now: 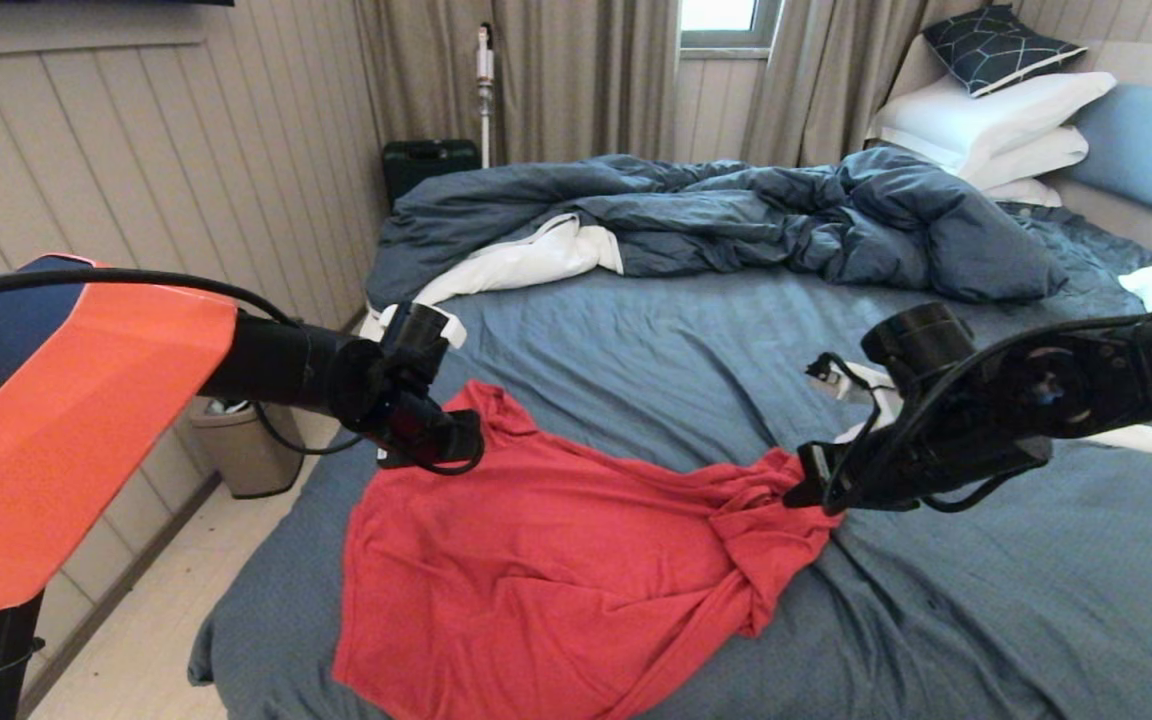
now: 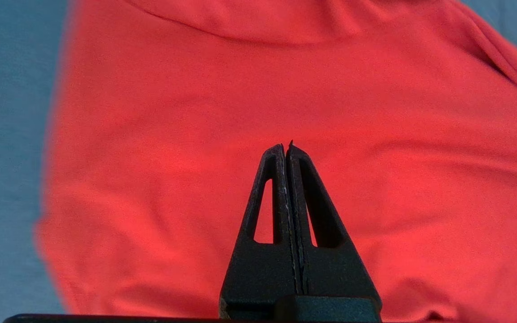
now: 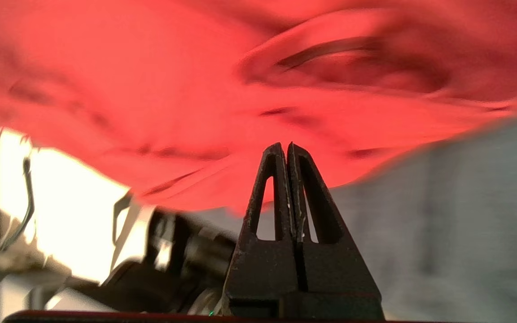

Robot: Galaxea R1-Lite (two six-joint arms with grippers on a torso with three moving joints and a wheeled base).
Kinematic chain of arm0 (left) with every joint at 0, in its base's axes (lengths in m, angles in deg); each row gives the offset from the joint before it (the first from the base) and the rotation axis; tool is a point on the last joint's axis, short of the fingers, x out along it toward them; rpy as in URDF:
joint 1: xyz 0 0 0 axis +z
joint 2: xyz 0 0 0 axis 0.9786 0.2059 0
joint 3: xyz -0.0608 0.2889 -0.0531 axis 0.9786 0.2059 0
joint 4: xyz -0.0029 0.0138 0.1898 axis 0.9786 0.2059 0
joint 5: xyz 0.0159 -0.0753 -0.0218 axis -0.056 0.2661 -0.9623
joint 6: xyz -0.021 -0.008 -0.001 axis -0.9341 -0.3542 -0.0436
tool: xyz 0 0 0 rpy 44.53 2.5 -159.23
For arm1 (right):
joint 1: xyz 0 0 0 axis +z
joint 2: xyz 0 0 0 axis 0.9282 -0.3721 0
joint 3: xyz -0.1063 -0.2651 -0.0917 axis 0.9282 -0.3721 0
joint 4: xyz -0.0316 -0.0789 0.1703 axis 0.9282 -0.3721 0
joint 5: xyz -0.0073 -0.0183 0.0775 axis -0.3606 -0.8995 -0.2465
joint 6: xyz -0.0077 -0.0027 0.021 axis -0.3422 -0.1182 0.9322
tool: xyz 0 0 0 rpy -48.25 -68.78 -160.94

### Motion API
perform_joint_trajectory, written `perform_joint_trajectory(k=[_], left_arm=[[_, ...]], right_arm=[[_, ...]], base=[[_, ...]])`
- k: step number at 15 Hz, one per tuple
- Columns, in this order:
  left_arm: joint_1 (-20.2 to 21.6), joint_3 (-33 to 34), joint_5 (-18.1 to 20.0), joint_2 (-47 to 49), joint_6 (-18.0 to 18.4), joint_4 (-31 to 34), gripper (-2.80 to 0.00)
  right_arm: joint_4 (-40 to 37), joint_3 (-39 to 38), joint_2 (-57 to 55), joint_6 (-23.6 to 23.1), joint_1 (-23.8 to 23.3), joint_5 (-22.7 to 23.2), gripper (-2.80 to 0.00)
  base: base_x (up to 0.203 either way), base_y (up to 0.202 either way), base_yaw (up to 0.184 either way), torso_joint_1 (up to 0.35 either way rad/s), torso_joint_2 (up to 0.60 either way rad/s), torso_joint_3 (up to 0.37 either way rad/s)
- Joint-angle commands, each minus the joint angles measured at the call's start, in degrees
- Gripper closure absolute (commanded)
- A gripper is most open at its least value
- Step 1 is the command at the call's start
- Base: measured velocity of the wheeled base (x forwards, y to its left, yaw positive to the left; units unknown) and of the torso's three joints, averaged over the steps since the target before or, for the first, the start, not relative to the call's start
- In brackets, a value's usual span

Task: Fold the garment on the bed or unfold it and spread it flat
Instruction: Unford the red T-shirt

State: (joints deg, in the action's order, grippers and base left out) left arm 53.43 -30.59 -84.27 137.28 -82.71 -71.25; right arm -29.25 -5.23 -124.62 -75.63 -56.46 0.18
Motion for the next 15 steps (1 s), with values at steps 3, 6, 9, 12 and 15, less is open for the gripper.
perform_joint_trajectory(k=[3,6,9,12,15], left_arm=[[-1.0,0.1,0.2,0.3,-0.4,0.7,0.00],[-1.1,0.0,0.3,0.9,-0.4,1.1,0.00],[-1.3,0.0,0.3,1.0,-0.4,1.1,0.00],[-1.4,0.1,0.4,1.1,-0.4,1.1,0.00],[-1.7,-0.1,0.3,1.8,-0.4,1.1,0.00]], right_arm=[[-1.9,5.0,-4.8,1.5,6.1,-4.3,0.00],[-3.3,6.5,-7.7,1.0,7.5,-7.3,0.00],[-4.3,6.4,-9.2,-0.5,7.6,-11.7,-2.80],[-4.0,6.8,-11.2,-0.7,8.3,-14.8,-2.80],[-4.2,8.9,-12.8,-0.8,8.3,-15.7,-2.80]], base=[[0.000,0.000,0.000,0.000,0.00,0.000],[0.000,0.000,0.000,0.000,0.00,0.000],[0.000,0.000,0.000,0.000,0.00,0.000],[0.000,0.000,0.000,0.000,0.00,0.000],[0.000,0.000,0.000,0.000,0.00,0.000]])
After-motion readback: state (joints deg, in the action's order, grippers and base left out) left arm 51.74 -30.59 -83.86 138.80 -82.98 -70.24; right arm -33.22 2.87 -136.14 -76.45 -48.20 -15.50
